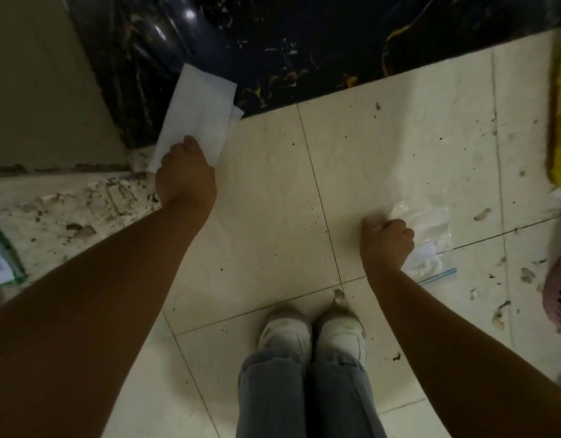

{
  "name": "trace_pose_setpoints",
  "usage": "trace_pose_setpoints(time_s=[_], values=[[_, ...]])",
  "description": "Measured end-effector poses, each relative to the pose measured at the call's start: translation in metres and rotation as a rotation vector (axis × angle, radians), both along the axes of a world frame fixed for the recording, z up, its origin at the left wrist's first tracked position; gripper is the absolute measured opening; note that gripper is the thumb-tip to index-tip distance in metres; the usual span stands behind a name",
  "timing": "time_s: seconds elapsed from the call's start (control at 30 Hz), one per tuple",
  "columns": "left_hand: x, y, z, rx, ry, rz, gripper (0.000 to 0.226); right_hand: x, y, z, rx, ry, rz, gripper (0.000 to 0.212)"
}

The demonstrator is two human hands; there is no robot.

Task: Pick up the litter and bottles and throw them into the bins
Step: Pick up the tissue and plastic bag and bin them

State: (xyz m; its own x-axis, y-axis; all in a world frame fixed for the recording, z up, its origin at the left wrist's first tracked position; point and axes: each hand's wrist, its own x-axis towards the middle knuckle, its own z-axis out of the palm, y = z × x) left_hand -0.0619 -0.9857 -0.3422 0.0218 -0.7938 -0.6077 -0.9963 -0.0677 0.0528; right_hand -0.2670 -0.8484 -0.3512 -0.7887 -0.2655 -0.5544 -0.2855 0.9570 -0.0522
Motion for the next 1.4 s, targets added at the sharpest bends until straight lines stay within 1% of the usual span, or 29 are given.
trace_pose_setpoints(time_s=[0.03,0.1,0.2,0.3,0.4,0.47,0.57,0.63,0.8,0.9,1.03,1.13,1.2,1.27,1.33,1.4], values=[[0.0,-0.002,-0.002,-0.003,-0.004,0.024,0.035,0.001,0.001,-0.003,-0.021,-0.005,0.002,0.042],[0.001,-0.004,-0.005,-0.006,-0.005,0.047,0.027,0.002,0.004,-0.008,-0.073,-0.017,-0.01,0.033],[-0.001,0.001,0.005,-0.031,0.009,0.016,0.026,-0.001,0.01,-0.008,-0.138,-0.039,-0.065,0.026],[-0.01,0.012,0.036,-0.039,-0.003,-0.094,0.024,-0.003,0.017,0.02,-0.157,-0.059,-0.009,0.022],[-0.034,0.024,0.088,-0.006,-0.006,-0.235,0.025,-0.005,0.023,0.074,-0.184,-0.109,0.068,0.021],[-0.055,0.034,0.131,0.015,0.026,-0.334,0.025,-0.01,0.029,0.118,-0.193,-0.14,0.115,0.02],[-0.093,0.045,0.197,0.059,0.018,-0.514,0.024,-0.025,0.038,0.188,-0.2,-0.152,0.146,0.024],[-0.126,0.05,0.241,0.063,0.034,-0.608,0.024,-0.043,0.047,0.235,-0.22,-0.134,0.111,0.026],[-0.222,0.081,0.34,0.036,0.143,-0.846,0.023,-0.105,0.086,0.341,-0.299,-0.096,-0.072,0.033],[-0.275,0.122,0.394,0.022,0.179,-1.043,0.023,-0.14,0.136,0.398,-0.322,-0.01,-0.15,0.035],[-0.341,0.204,0.46,0.024,0.258,-1.289,0.023,-0.176,0.236,0.464,-0.375,0.161,-0.28,0.035],[-0.382,0.275,0.483,0.023,0.343,-1.423,0.028,-0.197,0.321,0.486,-0.451,0.345,-0.359,0.029],[-0.406,0.327,0.486,0.041,0.338,-1.51,0.031,-0.208,0.378,0.492,-0.465,0.398,-0.433,0.024],[-0.426,0.378,0.48,0.086,0.357,-1.518,0.033,-0.218,0.43,0.494,-0.48,0.431,-0.572,0.022],[-0.443,0.427,0.472,0.146,0.395,-1.437,0.033,-0.229,0.477,0.489,-0.495,0.439,-0.742,0.021],[-0.458,0.47,0.463,0.182,0.409,-1.351,0.033,-0.237,0.515,0.477,-0.508,0.41,-0.832,0.02]])
